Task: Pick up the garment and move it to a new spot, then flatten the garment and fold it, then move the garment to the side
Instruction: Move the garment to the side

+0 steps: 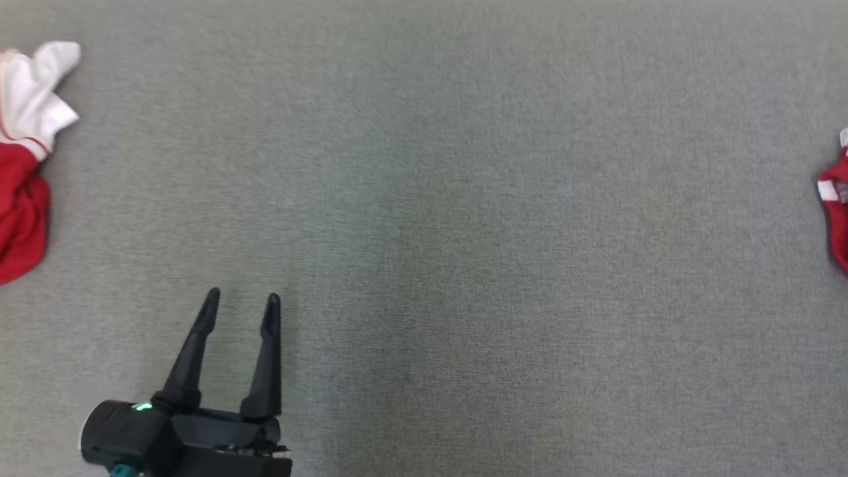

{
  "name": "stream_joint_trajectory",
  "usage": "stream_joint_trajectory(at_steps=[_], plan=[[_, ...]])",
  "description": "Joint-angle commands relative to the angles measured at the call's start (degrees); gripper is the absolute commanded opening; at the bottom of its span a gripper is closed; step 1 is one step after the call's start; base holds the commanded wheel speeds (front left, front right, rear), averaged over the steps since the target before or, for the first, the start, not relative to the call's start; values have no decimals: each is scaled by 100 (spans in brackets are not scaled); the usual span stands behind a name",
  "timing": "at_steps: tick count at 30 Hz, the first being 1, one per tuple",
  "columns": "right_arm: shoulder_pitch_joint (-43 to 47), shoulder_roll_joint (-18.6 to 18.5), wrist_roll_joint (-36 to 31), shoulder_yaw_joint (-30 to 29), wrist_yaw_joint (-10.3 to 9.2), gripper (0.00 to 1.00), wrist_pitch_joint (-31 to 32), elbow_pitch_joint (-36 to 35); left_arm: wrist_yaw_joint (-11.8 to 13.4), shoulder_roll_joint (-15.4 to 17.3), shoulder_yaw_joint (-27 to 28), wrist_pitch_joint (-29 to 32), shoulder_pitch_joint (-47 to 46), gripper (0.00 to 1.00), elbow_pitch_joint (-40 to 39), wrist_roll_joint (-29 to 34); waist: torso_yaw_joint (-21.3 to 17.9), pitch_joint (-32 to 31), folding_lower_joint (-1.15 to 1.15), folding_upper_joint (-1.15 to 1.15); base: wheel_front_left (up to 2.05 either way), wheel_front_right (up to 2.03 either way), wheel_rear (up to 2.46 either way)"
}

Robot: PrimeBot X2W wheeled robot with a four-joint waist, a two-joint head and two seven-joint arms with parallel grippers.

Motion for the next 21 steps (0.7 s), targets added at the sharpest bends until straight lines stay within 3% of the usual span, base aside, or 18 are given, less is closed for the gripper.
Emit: stream_joint_trajectory(at_steps=[1,4,5,14,18,21], plan=[[-247,95,220,117,-15,100,-722,394,12,-50,116,-20,2,100,12,-36,45,-203,0,-1,0,0,0],[-443,193,551,345,-15,100,-1537,1017,13,-164,240,-20,81,100,40,-103,73,-433,0,-1,0,0,0],[-443,193,551,345,-15,100,-1537,1017,13,-164,240,-20,81,100,40,-103,73,-433,0,-1,0,0,0],[-953,1094,1075,909,-15,100,-2762,2057,33,-346,568,-20,381,100,-20,11,102,-1182,0,-1,0,0,0],[-666,1669,1360,812,-15,100,-3047,1934,57,-394,585,-20,555,100,-37,42,97,-1513,0,-1,0,0,0],[-181,2183,1517,670,-15,100,-3094,1335,126,-411,604,-20,738,100,-26,-17,62,-1757,0,-1,0,0,0]])
